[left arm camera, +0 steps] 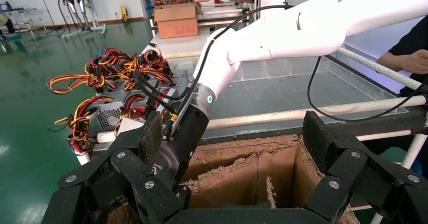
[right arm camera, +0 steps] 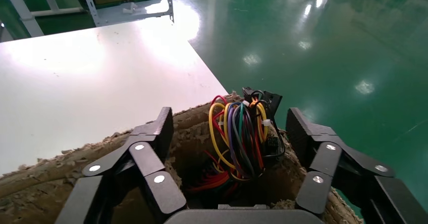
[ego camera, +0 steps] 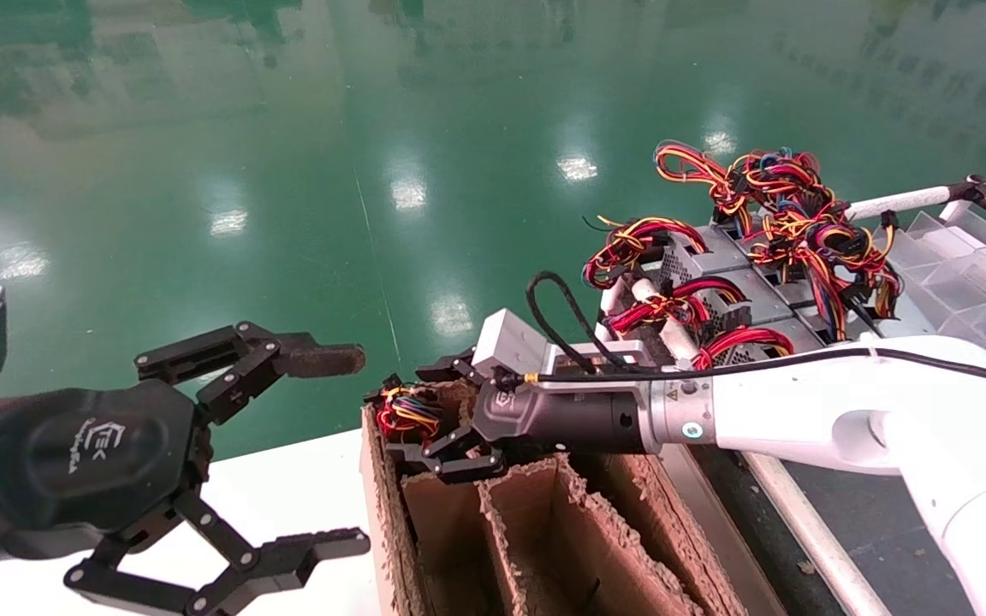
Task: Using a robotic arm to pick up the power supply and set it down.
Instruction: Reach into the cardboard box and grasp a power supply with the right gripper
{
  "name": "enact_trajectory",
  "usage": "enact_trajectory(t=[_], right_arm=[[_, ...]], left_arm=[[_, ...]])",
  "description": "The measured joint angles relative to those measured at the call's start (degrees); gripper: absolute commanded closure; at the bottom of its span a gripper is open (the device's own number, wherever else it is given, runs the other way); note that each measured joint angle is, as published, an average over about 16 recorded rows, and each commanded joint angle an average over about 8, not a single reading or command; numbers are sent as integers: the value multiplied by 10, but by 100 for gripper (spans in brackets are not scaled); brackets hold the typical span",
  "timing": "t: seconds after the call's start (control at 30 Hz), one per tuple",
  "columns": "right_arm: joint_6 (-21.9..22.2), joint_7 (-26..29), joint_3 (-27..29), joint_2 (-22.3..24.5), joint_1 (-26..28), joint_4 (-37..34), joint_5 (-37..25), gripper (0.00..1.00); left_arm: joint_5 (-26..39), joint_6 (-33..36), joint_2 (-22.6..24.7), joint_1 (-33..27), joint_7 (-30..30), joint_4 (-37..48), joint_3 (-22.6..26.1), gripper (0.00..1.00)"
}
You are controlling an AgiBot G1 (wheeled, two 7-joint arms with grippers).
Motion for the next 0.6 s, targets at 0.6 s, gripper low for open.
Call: enact_trajectory(t=[0.6], right_arm=[[3,-55,1,-8,-1,-37,5,100]], left_arm=[[0,0,0,0,0,0,0,0]])
